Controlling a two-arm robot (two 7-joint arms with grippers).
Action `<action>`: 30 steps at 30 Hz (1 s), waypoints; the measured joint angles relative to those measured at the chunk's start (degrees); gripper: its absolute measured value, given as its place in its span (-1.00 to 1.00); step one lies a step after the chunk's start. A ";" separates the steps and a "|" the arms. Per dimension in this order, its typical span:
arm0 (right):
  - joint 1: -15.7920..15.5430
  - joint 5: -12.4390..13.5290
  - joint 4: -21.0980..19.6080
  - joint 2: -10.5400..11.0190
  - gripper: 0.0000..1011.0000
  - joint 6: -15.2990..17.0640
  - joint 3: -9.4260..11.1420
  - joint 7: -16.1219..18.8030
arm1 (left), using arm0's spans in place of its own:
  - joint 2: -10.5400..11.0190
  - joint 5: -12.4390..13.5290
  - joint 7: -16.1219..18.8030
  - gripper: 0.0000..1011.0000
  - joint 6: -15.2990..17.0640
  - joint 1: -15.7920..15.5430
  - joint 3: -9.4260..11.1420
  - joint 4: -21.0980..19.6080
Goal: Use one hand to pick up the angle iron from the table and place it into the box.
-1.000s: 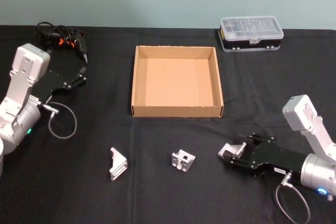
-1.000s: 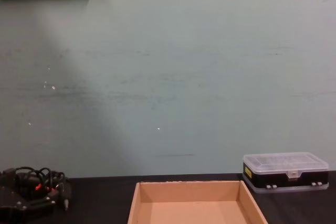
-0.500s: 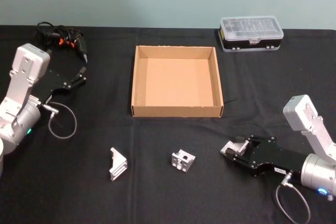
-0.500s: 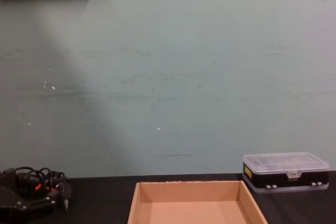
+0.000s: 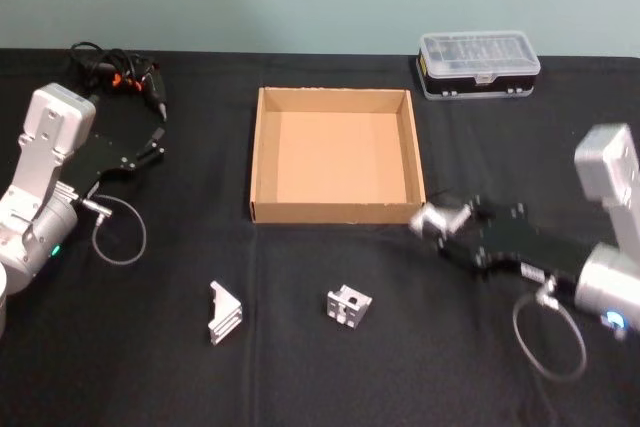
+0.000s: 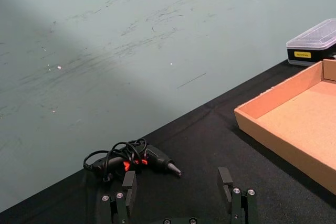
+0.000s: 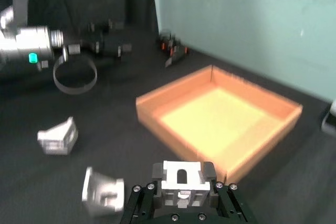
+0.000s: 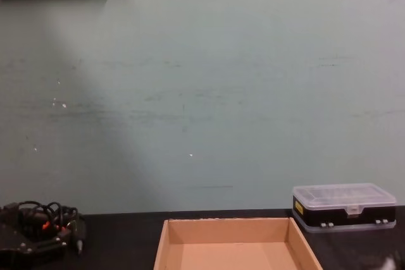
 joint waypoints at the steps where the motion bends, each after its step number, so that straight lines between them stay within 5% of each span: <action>1: 0.88 0.55 -0.47 -0.52 -0.10 0.30 0.24 -0.03 | 0.00 0.00 0.00 1.00 0.00 0.00 0.00 0.00; 6: 5.38 1.03 -0.89 -2.70 -0.10 3.36 -0.51 -1.29 | 0.00 0.00 0.00 1.00 0.00 0.00 0.00 0.00; 13: 15.23 -1.28 3.34 -7.64 -0.10 9.40 -4.60 -4.01 | 0.00 0.00 0.00 1.00 0.00 0.00 0.00 0.00; 18: 24.44 -4.57 10.98 -13.55 -0.10 15.21 -8.81 -6.41 | 0.00 0.00 0.00 1.00 0.00 0.00 0.00 0.01; 22: 28.92 -6.84 16.33 -17.13 -0.10 17.41 -11.02 -7.34 | 0.00 0.00 0.00 1.00 0.00 0.00 0.00 0.00; 30: 34.21 -10.77 26.09 -22.64 -0.10 20.23 -14.17 -8.47 | 0.00 0.00 0.00 1.00 0.00 0.00 0.00 0.00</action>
